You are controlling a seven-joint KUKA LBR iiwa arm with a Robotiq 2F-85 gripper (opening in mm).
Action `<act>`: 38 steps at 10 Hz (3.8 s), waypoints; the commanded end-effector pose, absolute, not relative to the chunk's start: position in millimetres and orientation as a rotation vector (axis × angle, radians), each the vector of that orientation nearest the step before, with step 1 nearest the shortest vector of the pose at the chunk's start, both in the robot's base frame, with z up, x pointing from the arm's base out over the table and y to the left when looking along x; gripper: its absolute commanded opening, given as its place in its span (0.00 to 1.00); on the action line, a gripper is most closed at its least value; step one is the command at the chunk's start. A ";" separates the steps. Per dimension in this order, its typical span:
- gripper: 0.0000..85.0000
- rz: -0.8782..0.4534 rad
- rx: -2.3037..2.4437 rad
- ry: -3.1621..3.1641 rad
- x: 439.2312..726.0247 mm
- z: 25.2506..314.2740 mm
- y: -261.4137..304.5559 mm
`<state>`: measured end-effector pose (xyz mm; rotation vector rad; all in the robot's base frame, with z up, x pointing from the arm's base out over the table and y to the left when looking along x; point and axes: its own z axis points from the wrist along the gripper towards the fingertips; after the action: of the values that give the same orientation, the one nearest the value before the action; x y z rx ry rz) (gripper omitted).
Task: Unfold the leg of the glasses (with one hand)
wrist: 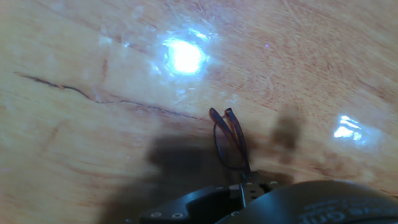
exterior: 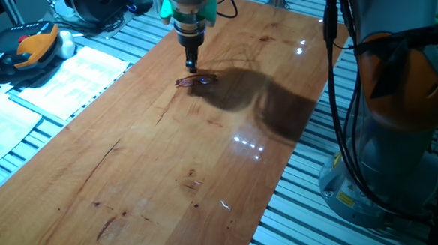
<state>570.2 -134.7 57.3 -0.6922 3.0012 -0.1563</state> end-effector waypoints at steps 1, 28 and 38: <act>0.00 -0.158 -0.692 3.001 570.2 57.4 -134.9; 0.20 -0.199 -0.693 2.992 565.0 44.2 -130.1; 0.00 -0.194 -0.692 2.992 563.5 42.3 -129.5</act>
<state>563.6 -129.5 42.3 -0.6918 2.9919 -0.1941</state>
